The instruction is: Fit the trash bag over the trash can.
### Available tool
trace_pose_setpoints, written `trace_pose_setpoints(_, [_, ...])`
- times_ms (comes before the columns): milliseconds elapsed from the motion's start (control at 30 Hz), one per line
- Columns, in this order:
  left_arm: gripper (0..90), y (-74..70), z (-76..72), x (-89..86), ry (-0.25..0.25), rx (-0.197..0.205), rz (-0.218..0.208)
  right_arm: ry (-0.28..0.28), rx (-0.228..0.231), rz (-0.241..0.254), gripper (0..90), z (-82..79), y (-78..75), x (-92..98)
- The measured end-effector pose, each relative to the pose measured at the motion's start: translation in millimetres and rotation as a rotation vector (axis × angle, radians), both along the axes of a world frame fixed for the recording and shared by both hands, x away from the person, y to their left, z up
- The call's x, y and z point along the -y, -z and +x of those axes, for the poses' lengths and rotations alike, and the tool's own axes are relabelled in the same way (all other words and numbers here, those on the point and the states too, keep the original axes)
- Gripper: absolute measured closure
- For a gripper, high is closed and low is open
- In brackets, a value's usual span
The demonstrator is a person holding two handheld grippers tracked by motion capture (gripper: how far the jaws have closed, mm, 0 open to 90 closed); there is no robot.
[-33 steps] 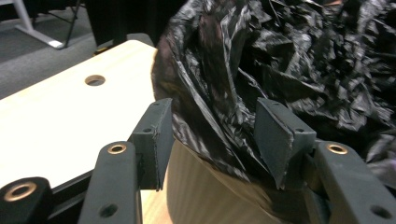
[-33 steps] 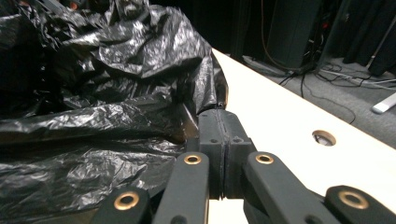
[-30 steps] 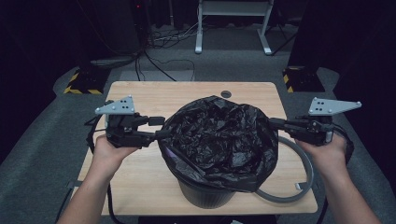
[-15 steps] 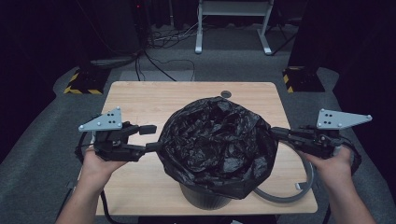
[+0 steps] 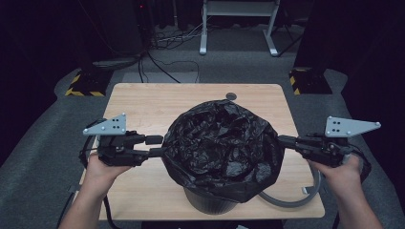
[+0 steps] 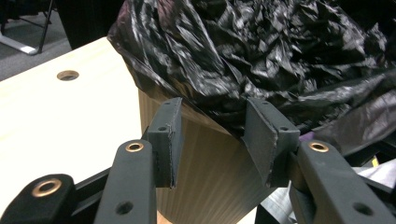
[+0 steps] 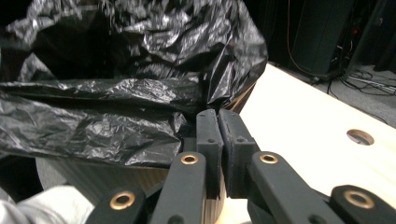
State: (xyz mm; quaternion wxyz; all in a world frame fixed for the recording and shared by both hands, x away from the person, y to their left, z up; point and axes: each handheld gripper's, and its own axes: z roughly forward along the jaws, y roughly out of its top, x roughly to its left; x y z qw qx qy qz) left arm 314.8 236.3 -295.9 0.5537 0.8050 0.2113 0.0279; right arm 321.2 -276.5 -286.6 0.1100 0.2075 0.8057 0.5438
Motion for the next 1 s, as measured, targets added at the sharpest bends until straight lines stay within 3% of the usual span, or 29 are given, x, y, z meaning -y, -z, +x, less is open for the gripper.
trace_pose_setpoints(367, [58.0, 10.4, -5.8, -0.8, 0.045, 0.000, 0.004, -0.054, -0.052, -0.058, 87.5, -5.9, 22.0, -6.9])
trace_pose_setpoints(467, [57.7, 13.4, -6.6, -2.0, 0.037, -0.003, 0.001, -0.059, -0.054, -0.051, 87.4, -6.0, 25.1, -7.4])
trace_pose_setpoints(600, [47.7, 13.8, -8.1, -6.6, 0.015, -0.005, -0.018, -0.030, -0.023, -0.017, 70.8, -8.8, 24.2, -0.3])
trace_pose_setpoints(633, [47.7, 13.1, -9.2, -10.0, 0.001, 0.000, -0.027, -0.030, -0.023, -0.017, 70.8, -8.8, 24.2, -0.3])
trace_pose_setpoints(667, [44.1, 11.9, -10.4, -14.4, -0.021, 0.006, -0.041, -0.018, -0.006, 0.001, 59.4, -10.1, 22.9, 3.0])
trace_pose_setpoints(767, [38.3, 9.7, -13.1, -22.0, -0.048, 0.004, -0.063, 0.010, 0.010, 0.056, 45.1, -12.5, 17.9, 12.1])
trace_pose_setpoints(867, [34.1, 8.7, -16.9, -26.1, -0.066, 0.001, -0.068, 0.010, 0.006, 0.111, 35.6, -15.9, 12.2, 17.1])
trace_pose_setpoints(1000, [31.6, 7.9, -22.0, -27.6, -0.073, -0.010, -0.077, 0.014, 0.000, 0.147, 30.1, -21.0, 6.3, 16.2])
